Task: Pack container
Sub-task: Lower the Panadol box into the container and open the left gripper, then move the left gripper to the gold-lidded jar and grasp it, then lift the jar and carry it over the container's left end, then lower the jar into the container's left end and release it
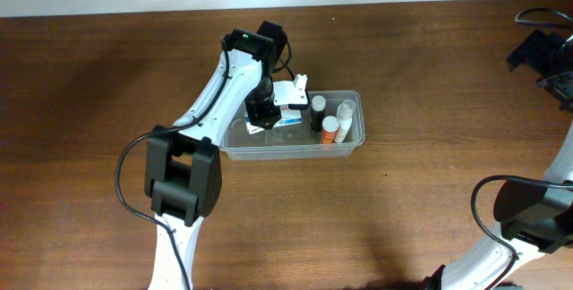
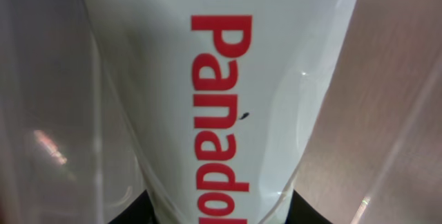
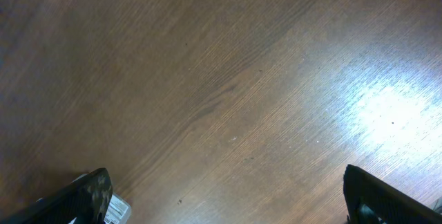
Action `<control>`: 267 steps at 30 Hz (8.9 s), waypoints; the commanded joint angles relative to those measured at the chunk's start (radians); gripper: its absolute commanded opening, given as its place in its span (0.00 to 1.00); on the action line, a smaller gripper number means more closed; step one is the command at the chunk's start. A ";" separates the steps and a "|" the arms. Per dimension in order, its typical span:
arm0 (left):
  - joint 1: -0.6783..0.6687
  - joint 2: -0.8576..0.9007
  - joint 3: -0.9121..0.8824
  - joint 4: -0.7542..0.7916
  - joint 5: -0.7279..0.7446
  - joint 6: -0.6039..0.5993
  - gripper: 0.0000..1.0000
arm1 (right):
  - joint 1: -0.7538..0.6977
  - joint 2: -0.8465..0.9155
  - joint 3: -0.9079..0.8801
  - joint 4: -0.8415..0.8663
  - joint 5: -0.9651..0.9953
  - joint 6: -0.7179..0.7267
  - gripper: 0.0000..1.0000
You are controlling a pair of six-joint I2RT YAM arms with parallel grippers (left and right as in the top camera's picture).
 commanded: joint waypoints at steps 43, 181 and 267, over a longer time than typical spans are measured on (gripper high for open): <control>-0.005 0.020 0.237 -0.084 0.041 -0.145 0.51 | -0.003 -0.024 0.010 -0.006 -0.002 -0.005 0.98; 0.241 -0.204 0.145 -0.151 -0.032 -0.911 0.36 | -0.003 -0.024 0.010 -0.006 -0.002 -0.005 0.98; 0.068 -0.201 -0.409 0.427 -0.200 -1.175 0.36 | -0.003 -0.024 0.010 -0.006 -0.002 -0.005 0.98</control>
